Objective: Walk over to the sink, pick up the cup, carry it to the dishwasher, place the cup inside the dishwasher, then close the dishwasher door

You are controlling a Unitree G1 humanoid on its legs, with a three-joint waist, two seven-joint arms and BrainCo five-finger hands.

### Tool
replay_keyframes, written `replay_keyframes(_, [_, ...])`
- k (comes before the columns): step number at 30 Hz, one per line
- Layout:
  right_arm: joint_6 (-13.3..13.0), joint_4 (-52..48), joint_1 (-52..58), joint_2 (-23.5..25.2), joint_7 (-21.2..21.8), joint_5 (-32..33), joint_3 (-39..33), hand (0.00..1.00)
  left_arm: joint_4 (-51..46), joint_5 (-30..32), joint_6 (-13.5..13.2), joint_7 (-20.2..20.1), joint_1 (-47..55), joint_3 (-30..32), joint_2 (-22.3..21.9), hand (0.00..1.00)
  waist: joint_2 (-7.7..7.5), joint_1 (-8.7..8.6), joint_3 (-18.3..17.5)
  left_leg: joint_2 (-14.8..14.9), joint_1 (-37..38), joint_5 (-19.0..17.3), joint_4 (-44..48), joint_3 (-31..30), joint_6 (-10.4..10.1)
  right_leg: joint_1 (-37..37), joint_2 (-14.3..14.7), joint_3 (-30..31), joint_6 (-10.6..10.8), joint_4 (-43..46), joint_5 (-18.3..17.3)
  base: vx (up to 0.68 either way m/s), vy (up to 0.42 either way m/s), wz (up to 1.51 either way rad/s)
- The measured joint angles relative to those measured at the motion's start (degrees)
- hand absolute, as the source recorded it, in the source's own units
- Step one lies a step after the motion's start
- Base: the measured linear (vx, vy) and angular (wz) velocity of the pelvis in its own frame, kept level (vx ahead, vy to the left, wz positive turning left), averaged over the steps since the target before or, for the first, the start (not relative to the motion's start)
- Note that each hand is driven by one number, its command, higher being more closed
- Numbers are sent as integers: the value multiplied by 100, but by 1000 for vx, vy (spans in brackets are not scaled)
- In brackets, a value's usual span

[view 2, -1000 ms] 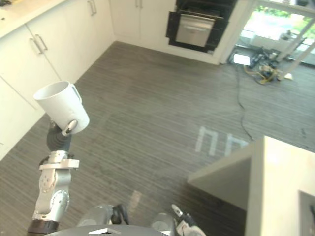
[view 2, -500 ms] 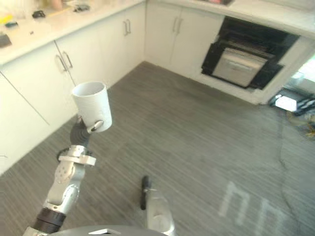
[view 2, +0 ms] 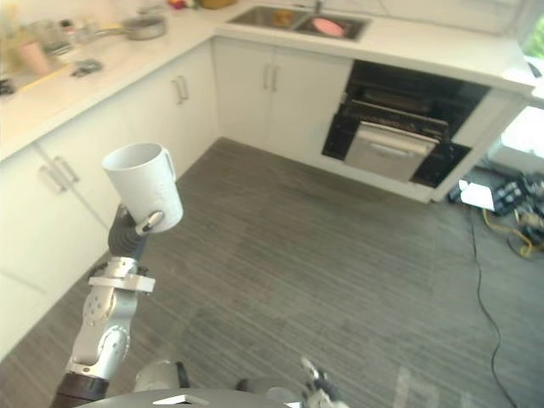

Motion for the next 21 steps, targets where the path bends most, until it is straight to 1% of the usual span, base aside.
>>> replay_keyframes(1, [38, 25, -52, -134, -32, -8, 128, 0, -2, 0, -2, 12, 7, 3, -7, 100, 105, -16, 2, -19, -127, 312, -825, -198, -240, 140, -25, 176, 207, -7, 56, 479, 232, -91])
replay_keyframes(2, [86, 41, -40, -164, -40, -26, 125, 0, -20, -2, -2, 15, -1, 17, -7, 100, 142, -25, -3, -6, -196, 385, -948, -227, -350, 211, -36, 247, 309, -15, -1, 372, 213, -73])
replay_keyframes(3, [153, 104, -17, -210, -81, -55, 113, 0, -39, -5, -6, 13, -21, 67, -15, 100, 209, -53, 21, 36, -281, 470, -1037, -227, -421, 377, -59, 302, 426, -28, -131, 378, 246, -56])
replay_keyframes(4, [250, 268, 42, -267, -180, -98, 98, 0, -39, -7, -7, 13, -47, 116, -42, 100, 346, -101, 5, 45, -279, 632, -1209, -213, -388, 583, -71, 393, 563, 29, -326, 613, 446, -87])
replay_keyframes(5, [352, 449, 90, -364, -286, -170, 98, 0, -46, -8, -23, 26, -53, 209, -32, 100, 409, -37, -26, 41, -156, 1035, -1221, -311, -284, 681, -128, 479, 611, 224, -634, 614, 467, -97])
replay_keyframes(6, [397, 529, 69, -333, -330, -224, 72, 0, -54, -7, -25, 59, -46, 317, -16, 100, 334, 12, -38, -62, -98, 1111, -1032, -315, -311, 684, -258, 490, 650, 392, -801, 601, 457, -129])
replay_keyframes(7, [504, 696, 76, -210, -369, -304, -5, 0, -56, -20, -29, 157, -22, 502, 6, 100, 94, 22, -50, -331, -67, 1039, -691, -383, -220, 627, -539, 401, 754, 757, -972, 361, 271, -111])
replay_keyframes(8, [564, 809, 180, -110, -400, -324, -214, 0, -56, -63, -29, 304, -25, 632, 12, 100, -1, -5, -69, -475, 16, 1014, -520, -319, 9, 492, -752, 263, 785, 1241, -973, 423, 337, -87])
replay_keyframes(9, [591, 858, 277, -66, -411, -329, -306, 0, -58, -58, -29, 375, -28, 644, 26, 100, -52, -25, -99, -551, 92, 1021, -508, -247, 125, 405, -865, 176, 855, 1528, -932, 413, 340, -39])
replay_keyframes(10, [591, 914, 500, 29, -433, -325, -473, 0, -60, -24, -46, 457, -61, 598, 59, 100, -171, -107, -152, -731, 286, 982, -545, -93, 346, 194, -1131, -55, 1079, 2191, -768, 473, 386, -21])
replay_keyframes(11, [518, 906, 682, 142, -416, -323, -618, 0, -82, 32, -152, 476, -94, 555, 76, 100, -297, -124, -180, -937, 533, 892, -674, 67, 517, -205, -1455, -211, 1402, 3038, -400, 388, 297, -21])
replay_keyframes(12, [473, 906, 748, 185, -411, -325, -628, 0, -122, 73, -200, 496, -101, 546, 74, 100, -335, -139, -174, -1013, 679, 853, -773, 133, 578, -407, -1597, -251, 1500, 3434, -101, 340, 256, -31])
replay_keyframes(13, [356, 903, 853, 266, -387, -357, -616, 0, -227, 154, -291, 579, -101, 511, 83, 100, -326, -192, -149, -1097, 977, 777, -961, 193, 667, -723, -1780, -325, 1462, 4134, 397, 300, 208, -30])
replay_keyframes(14, [229, 886, 871, 357, -371, -457, -566, 0, -344, 279, -369, 717, -108, 469, 83, 100, -282, -277, -115, -1096, 1254, 704, -1120, 215, 692, -996, -1876, -576, 1252, 4581, 215, 278, 186, -30])
replay_keyframes(15, [185, 865, 871, 379, -351, -477, -548, 0, -407, 348, -405, 802, -113, 452, 82, 100, -268, -305, -103, -1082, 1405, 675, -1212, 247, 695, -1108, -1896, -748, 1150, 4685, 72, 266, 150, -36])
replay_keyframes(16, [104, 678, 907, 378, -357, -457, -435, 0, -491, 502, -477, 1018, -146, 372, 85, 100, -165, -337, -43, -1030, 1688, 617, -1402, 312, 690, -1316, -1884, -1125, 1055, 4600, -167, 207, 94, -36])
replay_keyframes(17, [84, 570, 910, 373, -378, -413, -363, 0, -506, 586, -499, 1135, -194, 324, 85, 100, -148, -349, -24, -976, 1810, 570, -1455, 332, 679, -1415, -1854, -1368, 1015, 4416, -279, 305, 67, -44])
replay_keyframes(18, [96, 378, 917, 353, -428, -309, -264, 0, -519, 730, -517, 1277, -279, 286, 95, 100, -126, -373, -7, -872, 2006, 490, -1547, 391, 627, -1595, -1754, -1852, 942, 3757, -414, 251, 13, -40])
replay_keyframes(19, [154, 223, 939, 301, -506, -294, -87, 0, -524, 877, -539, 1380, -320, 234, 101, 100, -119, -379, -3, -756, 2161, 406, -1618, 490, 551, -1716, -1597, -2306, 903, 2686, -339, 251, -8, -36])
replay_keyframes(20, [194, 172, 943, 292, -539, -288, -35, 0, -526, 954, -554, 1398, -322, 234, 114, 100, -127, -380, -3, -717, 2192, 348, -1629, 563, 503, -1745, -1502, -2426, 905, 2080, -172, 269, -40, -25])
replay_keyframes(21, [250, 86, 952, 289, -558, -289, 83, 0, -524, 1041, -605, 1420, -321, 235, 169, 100, -190, -398, -3, -725, 2322, 222, -1626, 607, 422, -1803, -1378, -2442, 959, 1082, 257, 399, -84, 7])
